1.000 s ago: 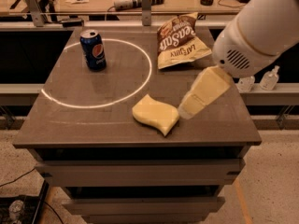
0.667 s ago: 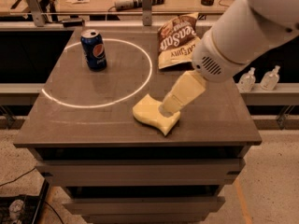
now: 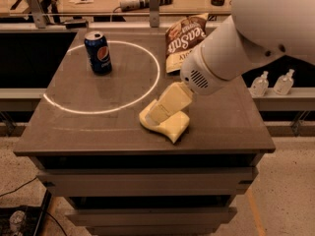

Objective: Pick sponge

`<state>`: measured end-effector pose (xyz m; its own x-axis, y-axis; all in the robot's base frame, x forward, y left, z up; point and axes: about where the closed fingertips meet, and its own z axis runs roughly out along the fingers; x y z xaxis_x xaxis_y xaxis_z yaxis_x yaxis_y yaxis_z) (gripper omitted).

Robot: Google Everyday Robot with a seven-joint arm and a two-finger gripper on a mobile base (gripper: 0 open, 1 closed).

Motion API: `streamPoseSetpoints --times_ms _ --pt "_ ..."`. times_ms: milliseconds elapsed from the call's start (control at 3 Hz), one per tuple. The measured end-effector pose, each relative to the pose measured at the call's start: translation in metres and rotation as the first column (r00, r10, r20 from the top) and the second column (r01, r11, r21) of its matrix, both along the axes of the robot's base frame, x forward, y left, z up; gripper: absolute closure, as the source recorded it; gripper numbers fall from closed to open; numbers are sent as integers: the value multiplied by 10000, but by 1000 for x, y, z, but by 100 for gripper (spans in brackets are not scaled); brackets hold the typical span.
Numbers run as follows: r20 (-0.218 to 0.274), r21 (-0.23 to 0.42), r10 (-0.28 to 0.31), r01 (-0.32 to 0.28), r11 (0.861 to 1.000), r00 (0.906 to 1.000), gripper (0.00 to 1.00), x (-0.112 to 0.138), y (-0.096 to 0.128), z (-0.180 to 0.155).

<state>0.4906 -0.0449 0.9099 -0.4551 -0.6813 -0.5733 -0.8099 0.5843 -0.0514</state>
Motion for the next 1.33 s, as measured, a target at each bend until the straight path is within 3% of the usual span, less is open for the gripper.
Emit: streamPoseSetpoints --times_ms 333,667,1000,1333 --pt "-141 271 365 -361 9990 9992 0 -9 18 -11" --pt "-204 287 346 -341 9990 9992 0 -6 23 -26" --pt "-119 327 81 -77 9994 9999 0 17 13 -51" --pt "-119 327 82 -78 9994 9999 0 17 13 -51"
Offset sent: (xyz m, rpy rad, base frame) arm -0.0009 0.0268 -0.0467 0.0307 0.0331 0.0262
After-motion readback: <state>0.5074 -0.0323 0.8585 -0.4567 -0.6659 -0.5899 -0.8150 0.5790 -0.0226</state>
